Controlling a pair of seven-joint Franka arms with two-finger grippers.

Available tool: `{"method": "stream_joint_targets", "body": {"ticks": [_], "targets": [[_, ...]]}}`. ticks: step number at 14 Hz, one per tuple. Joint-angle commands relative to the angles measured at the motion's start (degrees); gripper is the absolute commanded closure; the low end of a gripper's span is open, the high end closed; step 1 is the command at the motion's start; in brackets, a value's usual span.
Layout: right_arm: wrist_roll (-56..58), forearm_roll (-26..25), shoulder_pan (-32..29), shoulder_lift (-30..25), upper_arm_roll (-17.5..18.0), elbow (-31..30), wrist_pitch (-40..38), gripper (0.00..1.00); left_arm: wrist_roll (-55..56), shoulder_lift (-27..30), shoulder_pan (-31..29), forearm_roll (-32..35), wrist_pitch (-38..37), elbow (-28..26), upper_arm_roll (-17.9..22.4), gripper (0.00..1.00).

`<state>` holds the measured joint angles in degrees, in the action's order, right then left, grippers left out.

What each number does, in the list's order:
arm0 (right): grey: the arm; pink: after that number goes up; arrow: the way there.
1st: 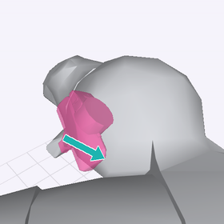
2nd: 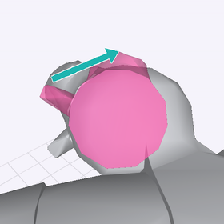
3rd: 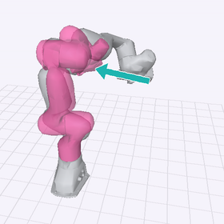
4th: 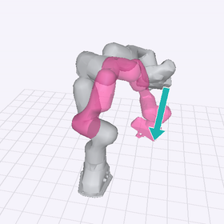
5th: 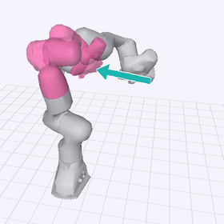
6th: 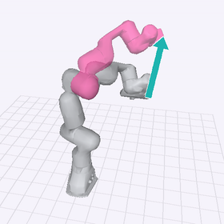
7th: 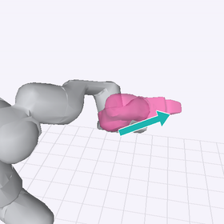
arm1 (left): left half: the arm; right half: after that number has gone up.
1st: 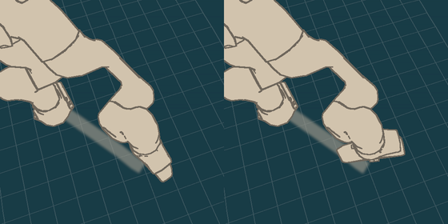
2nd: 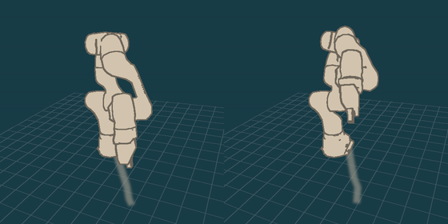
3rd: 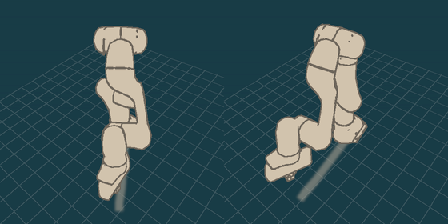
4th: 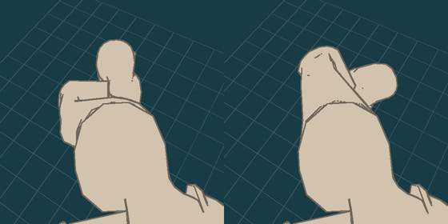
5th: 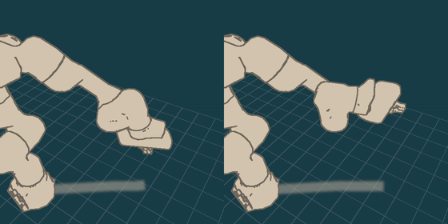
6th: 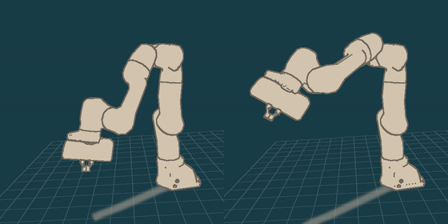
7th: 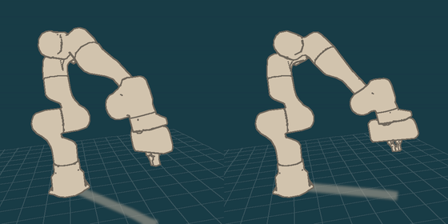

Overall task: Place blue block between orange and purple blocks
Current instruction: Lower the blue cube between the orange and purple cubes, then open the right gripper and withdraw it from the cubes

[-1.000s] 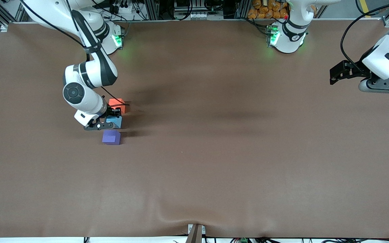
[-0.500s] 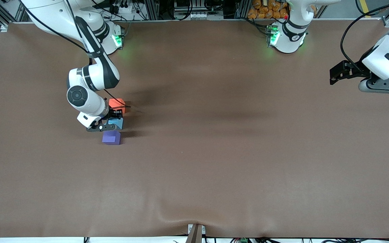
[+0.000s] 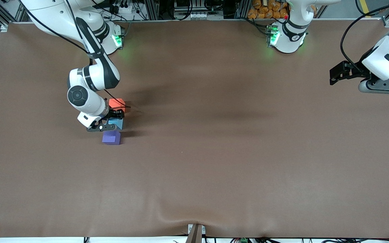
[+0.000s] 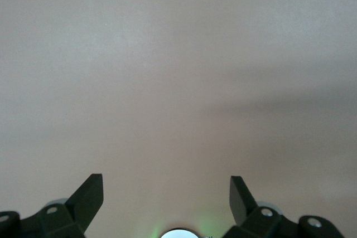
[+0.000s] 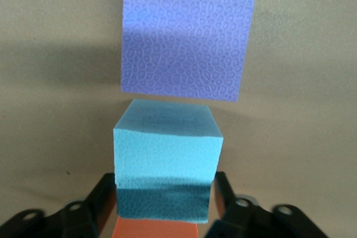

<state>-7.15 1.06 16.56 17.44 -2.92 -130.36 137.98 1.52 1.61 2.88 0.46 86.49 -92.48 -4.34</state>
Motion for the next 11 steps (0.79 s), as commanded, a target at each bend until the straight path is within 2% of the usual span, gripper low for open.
{"method": "stream_joint_targets", "body": {"ticks": [1, 4, 9, 11], "targets": [[1.08, -0.53, -1.88, -1.62, 0.72, 8.07, -13.54, 0.00, -0.47, -0.12, -0.50, 0.33, -0.54, 0.55, -0.40, 0.00], [0.99, 0.52, -3.37, -1.71, 0.81, 21.86, -31.49, 0.00, -0.55, -0.03, -0.59, 0.33, -0.54, 0.81, -0.31, 0.00], [1.35, 4.29, -9.17, -0.75, 0.72, 46.11, -48.29, 0.00, -1.43, -0.03, -1.03, 0.41, -0.27, 0.81, 0.13, 0.00], [1.35, 3.69, -10.57, -0.30, 0.72, 53.25, -53.76, 0.00, -1.43, -0.03, -1.47, 0.41, -0.27, 0.72, 0.13, 0.00]]}}
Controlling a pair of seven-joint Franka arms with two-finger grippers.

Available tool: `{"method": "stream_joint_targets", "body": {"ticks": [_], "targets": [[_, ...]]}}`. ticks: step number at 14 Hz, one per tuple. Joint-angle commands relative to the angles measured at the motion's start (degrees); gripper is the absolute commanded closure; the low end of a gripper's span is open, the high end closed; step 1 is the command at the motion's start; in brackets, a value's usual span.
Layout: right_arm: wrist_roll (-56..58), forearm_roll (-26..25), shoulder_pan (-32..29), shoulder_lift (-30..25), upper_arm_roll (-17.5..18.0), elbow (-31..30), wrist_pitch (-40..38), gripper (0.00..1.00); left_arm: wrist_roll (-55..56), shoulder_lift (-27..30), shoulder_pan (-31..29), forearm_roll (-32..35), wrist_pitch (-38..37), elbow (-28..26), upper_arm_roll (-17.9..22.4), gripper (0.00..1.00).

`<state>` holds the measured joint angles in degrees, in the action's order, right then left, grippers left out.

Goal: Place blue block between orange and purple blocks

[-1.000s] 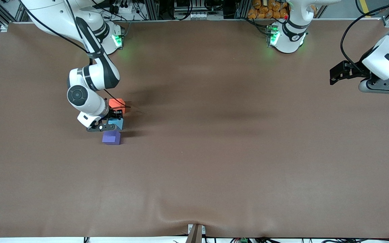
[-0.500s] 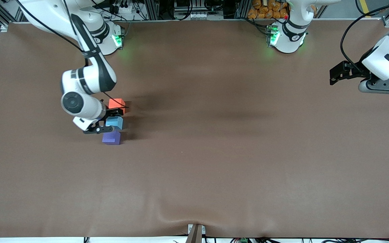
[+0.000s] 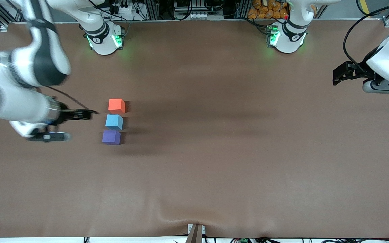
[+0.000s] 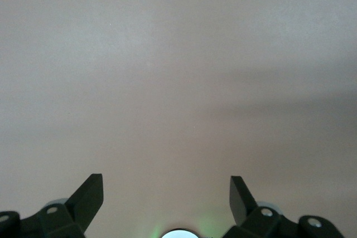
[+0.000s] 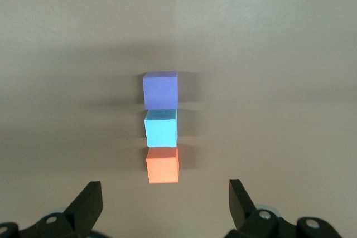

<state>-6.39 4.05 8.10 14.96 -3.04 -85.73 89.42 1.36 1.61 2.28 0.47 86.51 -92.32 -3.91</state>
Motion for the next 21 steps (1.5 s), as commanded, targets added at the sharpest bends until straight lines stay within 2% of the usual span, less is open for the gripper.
{"method": "stream_joint_targets", "body": {"ticks": [1, 5, 7, 10, 12, 16, 21], "targets": [[0.59, 0.61, -3.08, 2.10, 0.76, 11.52, -6.96, 0.00, -1.27, -0.03, -0.96, 0.33, -0.29, 0.56, -0.30, 0.00], [4.53, 0.79, -8.71, 1.66, 0.76, 19.97, -15.92, 0.00, -1.27, -0.46, -0.87, 0.50, -0.29, 0.73, -0.30, 0.00], [4.71, 0.26, -8.54, -1.75, 0.76, 20.34, -18.30, 0.00, -1.27, -0.55, -0.87, 0.24, -0.29, 0.73, -0.30, 0.00], [6.90, -0.01, -8.80, -6.68, 0.76, 15.18, -16.12, 0.00, -1.27, -0.64, -0.87, 0.50, -0.29, 0.73, -0.30, 0.00], [10.42, -3.24, -8.02, -9.14, 1.02, 11.57, -13.58, 0.00, -1.27, -0.64, -0.87, 0.15, -0.29, 0.73, -0.30, 0.00], [11.13, -4.05, -8.28, -17.49, 0.93, -1.43, -5.58, 0.00, -1.27, -0.73, -0.78, 0.50, -0.29, 0.73, -0.30, 0.00], [11.48, -3.96, -8.36, -17.68, 0.93, -1.72, -5.48, 0.00, -1.27, -0.73, -1.05, 0.06, -0.29, 0.82, -0.30, 0.00]]}}
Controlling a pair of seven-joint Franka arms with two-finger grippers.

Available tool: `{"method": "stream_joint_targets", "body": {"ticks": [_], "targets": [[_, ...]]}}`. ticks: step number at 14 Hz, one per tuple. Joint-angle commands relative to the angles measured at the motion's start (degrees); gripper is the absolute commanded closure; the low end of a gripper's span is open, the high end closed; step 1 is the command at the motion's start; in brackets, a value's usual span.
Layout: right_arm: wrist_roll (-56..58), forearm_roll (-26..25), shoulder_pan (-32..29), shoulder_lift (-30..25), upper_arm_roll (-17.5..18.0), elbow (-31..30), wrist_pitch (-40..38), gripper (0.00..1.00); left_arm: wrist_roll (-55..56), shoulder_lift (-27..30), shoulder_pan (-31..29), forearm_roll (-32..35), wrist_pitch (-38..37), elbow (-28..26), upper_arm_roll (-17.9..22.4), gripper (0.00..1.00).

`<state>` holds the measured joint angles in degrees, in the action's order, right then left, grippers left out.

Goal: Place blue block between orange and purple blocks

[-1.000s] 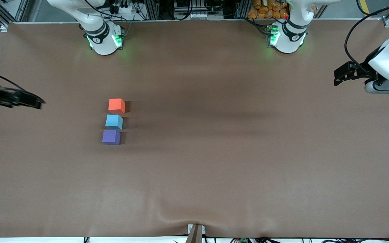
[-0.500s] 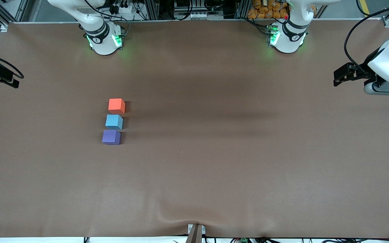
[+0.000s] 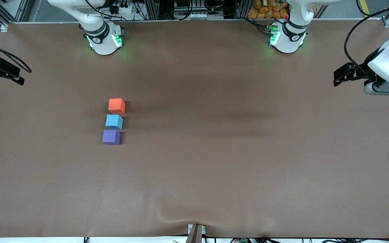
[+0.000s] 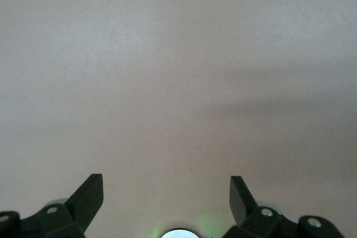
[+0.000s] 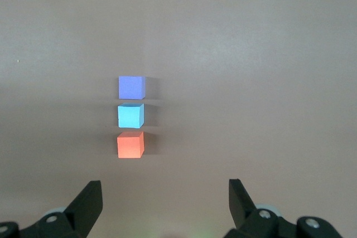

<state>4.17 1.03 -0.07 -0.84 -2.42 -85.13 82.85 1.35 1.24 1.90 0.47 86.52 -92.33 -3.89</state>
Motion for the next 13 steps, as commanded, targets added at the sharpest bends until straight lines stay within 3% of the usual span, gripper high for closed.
{"method": "stream_joint_targets", "body": {"ticks": [1, 13], "targets": [[0.93, -1.03, -0.11, -1.79, 0.31, -2.23, 1.17, 0.00, -1.26, -0.36, -0.67, 0.15, -0.30, 0.84, -0.33, 0.00], [1.02, -0.94, -0.20, -1.79, 0.23, -2.32, 1.52, 0.00, -1.26, -0.45, -0.41, 0.15, -0.30, 2.42, -0.42, 0.00]]}}
